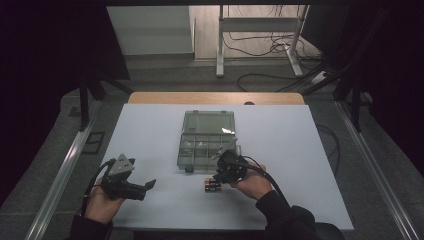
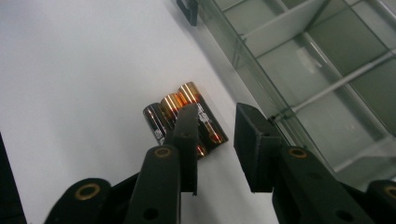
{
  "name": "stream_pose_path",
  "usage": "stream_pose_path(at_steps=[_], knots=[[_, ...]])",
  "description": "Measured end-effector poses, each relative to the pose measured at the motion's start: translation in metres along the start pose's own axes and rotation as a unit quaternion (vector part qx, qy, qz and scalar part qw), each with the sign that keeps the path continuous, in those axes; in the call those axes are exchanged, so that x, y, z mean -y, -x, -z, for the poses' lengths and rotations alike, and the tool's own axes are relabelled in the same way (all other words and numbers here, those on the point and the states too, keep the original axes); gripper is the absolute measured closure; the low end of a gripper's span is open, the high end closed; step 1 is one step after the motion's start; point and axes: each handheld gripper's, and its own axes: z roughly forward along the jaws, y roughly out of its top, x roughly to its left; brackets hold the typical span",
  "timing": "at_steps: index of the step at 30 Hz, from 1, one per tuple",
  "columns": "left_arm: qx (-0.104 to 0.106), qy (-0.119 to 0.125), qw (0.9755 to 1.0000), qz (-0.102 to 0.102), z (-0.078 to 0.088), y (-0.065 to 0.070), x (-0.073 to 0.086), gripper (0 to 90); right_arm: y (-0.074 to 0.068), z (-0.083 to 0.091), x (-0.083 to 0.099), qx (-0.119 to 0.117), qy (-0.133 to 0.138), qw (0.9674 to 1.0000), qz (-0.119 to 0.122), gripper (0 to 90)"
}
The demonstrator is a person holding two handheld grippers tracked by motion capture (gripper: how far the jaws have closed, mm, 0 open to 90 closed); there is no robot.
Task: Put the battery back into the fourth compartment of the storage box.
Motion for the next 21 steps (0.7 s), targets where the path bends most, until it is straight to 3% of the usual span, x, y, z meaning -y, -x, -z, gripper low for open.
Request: stream_pose_path(at_steps=[21], knots=[[-0.005, -0.005, 1.0, 0.0, 0.0, 0.0, 0.0, 0.0, -0.003, -0.025, -0.012, 0.009, -0.029, 0.9987, 0.04, 72.4]])
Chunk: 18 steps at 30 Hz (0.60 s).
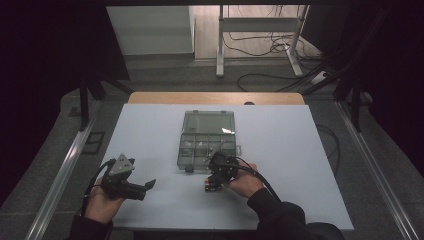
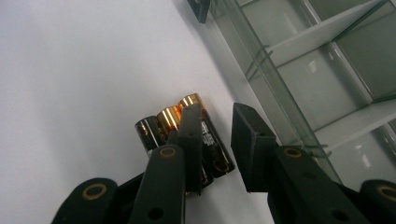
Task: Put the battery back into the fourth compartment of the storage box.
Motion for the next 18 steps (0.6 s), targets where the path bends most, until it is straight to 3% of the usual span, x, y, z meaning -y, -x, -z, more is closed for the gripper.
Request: stream_pose_path(at_steps=[9, 16, 18], knots=[[0.0, 0.0, 1.0, 0.0, 0.0, 0.0, 0.0, 0.0, 0.001, -0.008, -0.003, 0.001, -0.01, 0.9999, 0.004, 72.4], [0.0, 0.0, 1.0, 0.0, 0.0, 0.0, 0.0, 0.0, 0.0, -0.017, -0.006, 0.015, -0.029, 0.9992, 0.024, 74.9], [0.0, 0.0, 1.0, 0.0, 0.0, 0.0, 0.0, 0.0, 0.0, -0.016, -0.007, 0.014, -0.029, 0.9994, 0.016, 75.4]])
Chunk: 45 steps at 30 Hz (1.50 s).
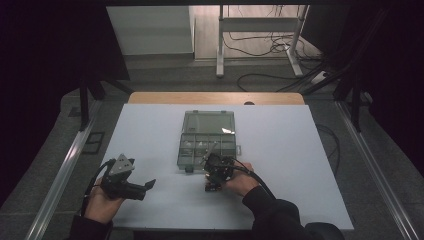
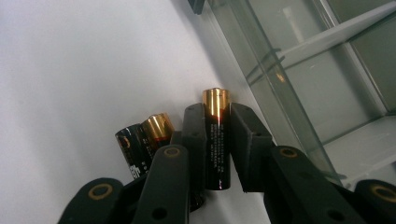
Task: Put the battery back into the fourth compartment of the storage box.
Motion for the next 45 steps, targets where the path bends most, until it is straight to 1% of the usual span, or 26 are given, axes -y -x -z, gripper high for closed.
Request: stream_pose_path(at_steps=[2, 4, 5, 7, 8, 10, 16, 23, 25, 32, 33, 34, 37, 38, 40, 45], knots=[[0.0, 0.0, 1.0, 0.0, 0.0, 0.0, 0.0, 0.0, 0.0, 0.0, 0.0, -0.003, 0.0, 1.0, -0.003, 75.9], [0.0, 0.0, 1.0, 0.0, 0.0, 0.0, 0.0, 0.0, 0.001, 0.001, 0.0, -0.001, -0.002, 1.0, 0.002, 76.0], [0.0, 0.001, 1.0, 0.0, 0.0, 0.0, 0.0, 0.0, -0.001, 0.001, -0.001, -0.002, 0.0, 1.0, -0.003, 76.0], [0.0, 0.001, 1.0, 0.001, 0.0, 0.0, 0.0, 0.0, -0.001, 0.003, -0.001, 0.002, 0.005, 1.0, 0.005, 76.0], [0.0, 0.001, 1.0, 0.001, 0.0, 0.0, 0.0, 0.0, -0.002, 0.004, -0.001, 0.002, 0.008, 1.0, 0.0, 76.0], [0.0, 0.002, 1.0, 0.002, 0.001, 0.0, 0.0, 0.0, -0.003, 0.007, -0.001, 0.002, 0.015, 0.9999, 0.007, 76.0], [0.002, 0.001, 1.0, 0.005, 0.001, -0.001, 0.0, 0.0, -0.004, 0.015, -0.001, 0.002, 0.032, 0.9995, 0.006, 76.0], [0.007, -0.001, 0.9999, 0.013, 0.001, -0.001, 0.0, 0.0, -0.004, 0.026, -0.001, -0.004, 0.052, 0.9986, -0.003, 76.0], [0.008, -0.001, 0.9999, 0.014, 0.001, -0.002, 0.001, 0.0, -0.003, 0.029, -0.001, -0.005, 0.059, 0.9982, -0.01, 76.0], [0.01, -0.001, 0.9999, 0.014, 0.0, -0.002, 0.001, 0.0, -0.001, 0.039, 0.001, -0.008, 0.076, 0.9969, -0.021, 76.0], [0.01, -0.001, 0.9999, 0.014, 0.0, -0.002, 0.001, 0.0, -0.001, 0.041, 0.002, -0.008, 0.078, 0.9966, -0.026, 76.0], [0.009, -0.001, 0.9999, 0.013, 0.0, -0.002, 0.001, 0.0, 0.001, 0.043, 0.002, -0.008, 0.082, 0.9963, -0.024, 76.0], [0.011, -0.001, 0.9999, 0.013, 0.0, -0.002, 0.001, 0.0, 0.002, 0.047, 0.003, -0.008, 0.088, 0.9956, -0.032, 76.0], [0.012, -0.002, 0.9998, 0.014, 0.0, -0.002, 0.001, 0.0, 0.003, 0.048, 0.004, -0.008, 0.092, 0.9953, -0.03, 76.0], [0.015, -0.002, 0.9998, 0.016, 0.0, -0.002, 0.001, 0.0, 0.005, 0.051, 0.004, -0.007, 0.097, 0.9947, -0.033, 76.0], [0.024, 0.0, 0.9993, 0.03, 0.001, -0.004, 0.001, 0.0, 0.01, 0.057, 0.006, -0.004, 0.107, 0.9934, -0.043, 76.0]])
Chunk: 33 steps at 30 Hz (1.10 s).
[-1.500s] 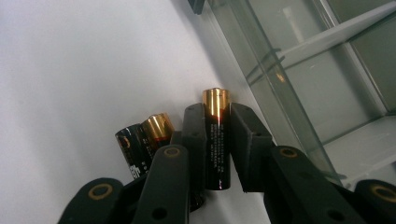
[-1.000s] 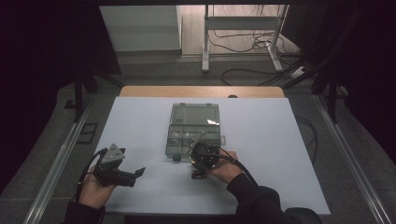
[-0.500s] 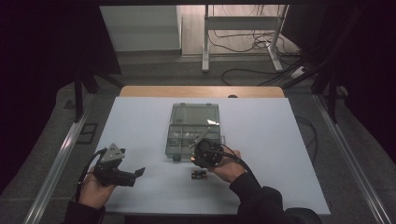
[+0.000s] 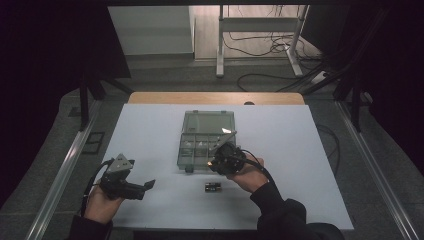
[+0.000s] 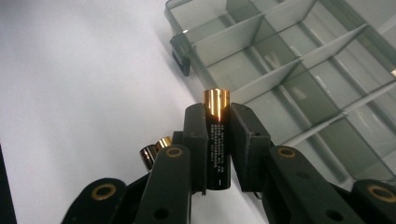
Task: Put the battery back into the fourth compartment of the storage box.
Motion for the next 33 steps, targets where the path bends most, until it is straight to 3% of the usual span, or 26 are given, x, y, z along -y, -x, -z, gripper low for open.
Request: stream_pose_path(at_steps=[6, 33], knots=[[0.009, 0.005, 0.9999, 0.009, 0.002, -0.001, 0.0, 0.0, 0.007, 0.007, 0.001, 0.007, 0.012, 0.9998, -0.011, 76.0], [-0.003, 0.02, 0.9998, -0.002, 0.005, 0.001, 0.0, 0.0, 0.047, 0.021, 0.004, 0.045, 0.047, 0.9959, -0.063, 76.0]])
